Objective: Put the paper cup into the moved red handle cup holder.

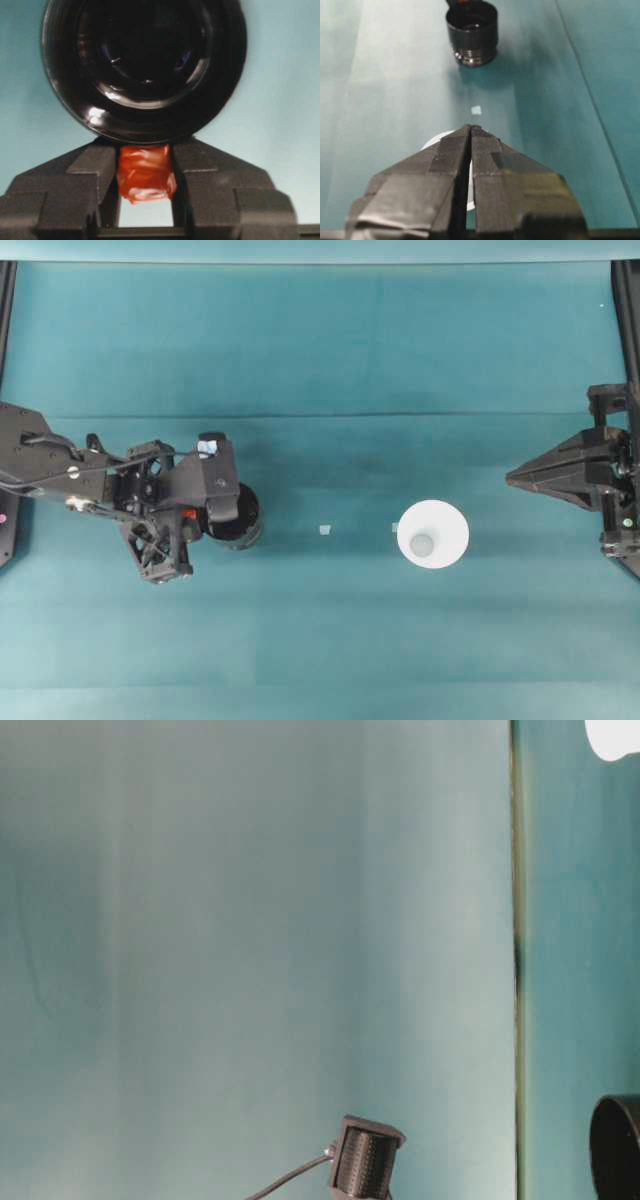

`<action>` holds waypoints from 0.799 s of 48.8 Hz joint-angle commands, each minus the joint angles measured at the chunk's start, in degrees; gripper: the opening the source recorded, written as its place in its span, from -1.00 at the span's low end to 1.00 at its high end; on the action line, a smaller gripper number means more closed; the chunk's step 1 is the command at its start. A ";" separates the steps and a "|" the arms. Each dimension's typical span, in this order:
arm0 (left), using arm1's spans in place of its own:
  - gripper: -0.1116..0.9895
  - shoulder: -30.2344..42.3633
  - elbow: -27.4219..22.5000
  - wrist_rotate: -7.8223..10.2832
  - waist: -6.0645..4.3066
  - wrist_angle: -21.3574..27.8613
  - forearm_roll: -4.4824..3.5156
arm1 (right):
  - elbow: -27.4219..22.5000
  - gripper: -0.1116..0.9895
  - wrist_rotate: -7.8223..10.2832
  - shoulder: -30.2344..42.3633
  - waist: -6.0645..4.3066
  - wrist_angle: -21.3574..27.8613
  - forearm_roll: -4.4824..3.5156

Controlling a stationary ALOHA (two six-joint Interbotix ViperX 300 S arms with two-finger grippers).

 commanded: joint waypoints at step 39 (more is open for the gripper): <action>-0.30 5.89 -23.38 13.80 1.05 13.97 0.09 | -0.62 -0.96 0.53 0.18 -0.09 -0.26 0.09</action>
